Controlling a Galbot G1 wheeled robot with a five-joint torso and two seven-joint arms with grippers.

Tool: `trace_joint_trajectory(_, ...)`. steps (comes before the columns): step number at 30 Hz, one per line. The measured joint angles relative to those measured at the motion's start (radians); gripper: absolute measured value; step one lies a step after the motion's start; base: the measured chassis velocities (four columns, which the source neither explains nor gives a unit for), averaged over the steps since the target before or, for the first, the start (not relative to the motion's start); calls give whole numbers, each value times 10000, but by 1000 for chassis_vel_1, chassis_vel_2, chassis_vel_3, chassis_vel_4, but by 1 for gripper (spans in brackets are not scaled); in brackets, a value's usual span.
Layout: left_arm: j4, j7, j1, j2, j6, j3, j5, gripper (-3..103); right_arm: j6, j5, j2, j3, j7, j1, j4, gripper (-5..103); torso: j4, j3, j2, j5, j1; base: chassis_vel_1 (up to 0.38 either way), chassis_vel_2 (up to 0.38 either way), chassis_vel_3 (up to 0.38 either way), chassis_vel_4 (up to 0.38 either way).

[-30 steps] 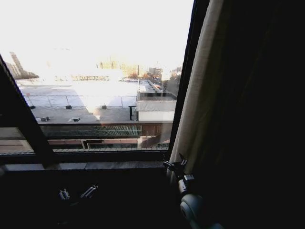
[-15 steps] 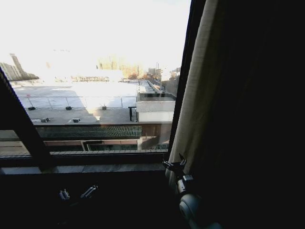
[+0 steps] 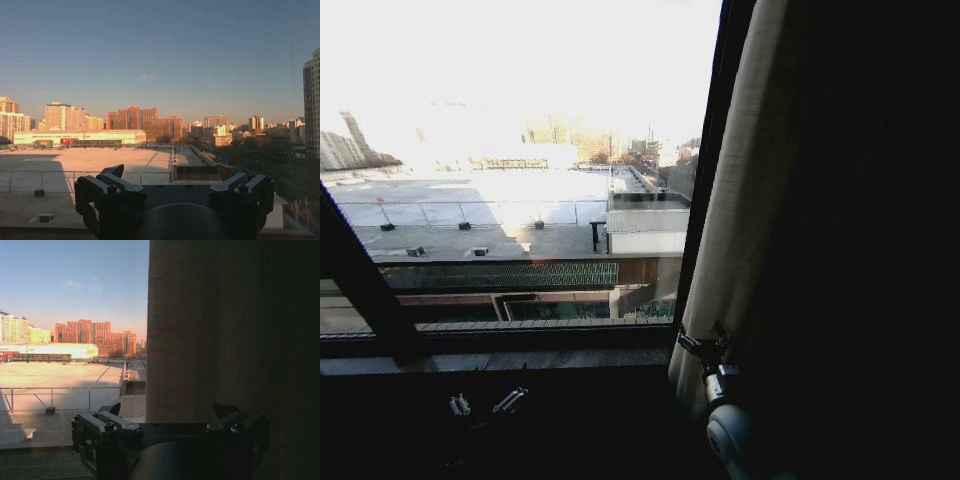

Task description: Open the curtains by pulling them apart, changing their state from closed to fully open.

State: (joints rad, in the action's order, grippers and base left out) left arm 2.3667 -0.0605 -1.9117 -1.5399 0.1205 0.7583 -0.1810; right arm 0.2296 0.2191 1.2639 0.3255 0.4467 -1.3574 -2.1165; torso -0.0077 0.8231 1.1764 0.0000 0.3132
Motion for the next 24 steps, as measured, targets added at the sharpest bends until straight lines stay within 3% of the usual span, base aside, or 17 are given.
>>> trace_joint_trajectory(9, -68, -163, 138, 121, -55, -37, 0, 100, 173, 194, -10, 422, 245, 156, 254, 100, 0, 5, -4, 3, 8, 0, 0, 0, 0)
trace_joint_trajectory(14, -87, -232, 122, 180, -52, 1, 0, 100, -166, 293, 97, 348, -445, 1042, 1331, 100, 2, 4, -4, 1, 7, 0, 0, 0, 0)
trace_joint_trajectory(22, -161, -248, 139, 164, -51, -15, 8, 100, -256, 283, 113, 365, -732, 1874, 2333, 103, 0, 5, -4, 3, 8, 0, 0, 0, 0)
trace_joint_trajectory(24, -189, -255, 149, 133, -50, -46, 37, 100, -377, 265, 161, 429, -763, 2301, 2805, 94, 0, 5, -4, 2, 8, 0, 0, 0, 0)
